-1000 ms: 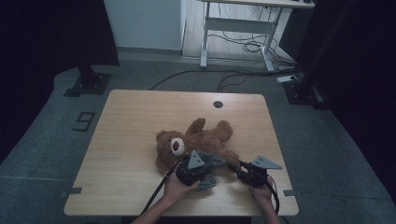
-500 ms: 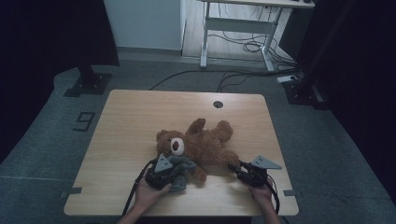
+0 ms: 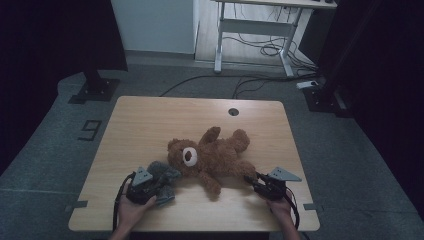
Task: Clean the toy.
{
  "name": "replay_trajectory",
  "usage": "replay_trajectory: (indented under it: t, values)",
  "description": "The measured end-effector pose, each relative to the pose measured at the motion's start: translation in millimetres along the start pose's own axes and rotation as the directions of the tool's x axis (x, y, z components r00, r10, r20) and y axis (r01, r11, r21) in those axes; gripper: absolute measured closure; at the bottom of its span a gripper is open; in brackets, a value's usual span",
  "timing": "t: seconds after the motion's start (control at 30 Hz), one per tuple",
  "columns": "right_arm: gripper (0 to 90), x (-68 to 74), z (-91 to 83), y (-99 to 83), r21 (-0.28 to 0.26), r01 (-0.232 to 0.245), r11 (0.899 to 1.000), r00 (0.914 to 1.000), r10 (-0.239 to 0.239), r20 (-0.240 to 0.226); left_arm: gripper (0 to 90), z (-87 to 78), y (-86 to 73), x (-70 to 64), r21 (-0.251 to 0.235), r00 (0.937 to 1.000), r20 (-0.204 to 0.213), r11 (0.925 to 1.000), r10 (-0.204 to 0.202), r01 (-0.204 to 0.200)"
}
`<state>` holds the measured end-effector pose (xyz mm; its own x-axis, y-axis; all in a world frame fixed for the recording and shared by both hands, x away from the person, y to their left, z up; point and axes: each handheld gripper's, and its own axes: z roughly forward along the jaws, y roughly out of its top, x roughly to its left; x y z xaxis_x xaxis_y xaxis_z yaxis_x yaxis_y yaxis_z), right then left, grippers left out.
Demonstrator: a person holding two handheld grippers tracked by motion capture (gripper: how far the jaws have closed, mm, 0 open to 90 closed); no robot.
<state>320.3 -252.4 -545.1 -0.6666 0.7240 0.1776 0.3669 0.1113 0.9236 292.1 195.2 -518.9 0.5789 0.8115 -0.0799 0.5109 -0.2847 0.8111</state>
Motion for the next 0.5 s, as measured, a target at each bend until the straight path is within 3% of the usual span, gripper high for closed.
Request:
replay_trajectory:
  t: [0.13,0.23,0.4,0.5]
  values:
    - [65.2,-0.1,0.2,-0.1,-0.001,0.000,1.000,1.0000,0.000,-0.002,76.1,-3.8,13.0,-4.1,-0.031,0.9997,-0.006,0.9993,0.022,-0.022]
    - [65.2,0.0,0.0,-0.1,-0.001,0.000,1.000,1.0000,0.000,-0.001,76.1,-9.3,31.7,-9.0,-0.071,0.9990,0.001,0.9964,0.045,-0.045]
    - [65.2,-0.3,0.2,-0.3,0.002,0.002,1.000,1.0000,-0.002,-0.002,76.0,-12.8,69.6,-18.9,-0.132,0.9961,0.012,0.9877,0.087,-0.085]
    - [65.1,-0.3,0.4,-0.5,0.001,0.001,1.000,1.0000,-0.001,-0.002,76.0,-6.6,95.8,-25.3,-0.153,0.9935,0.009,0.9820,0.113,-0.111]
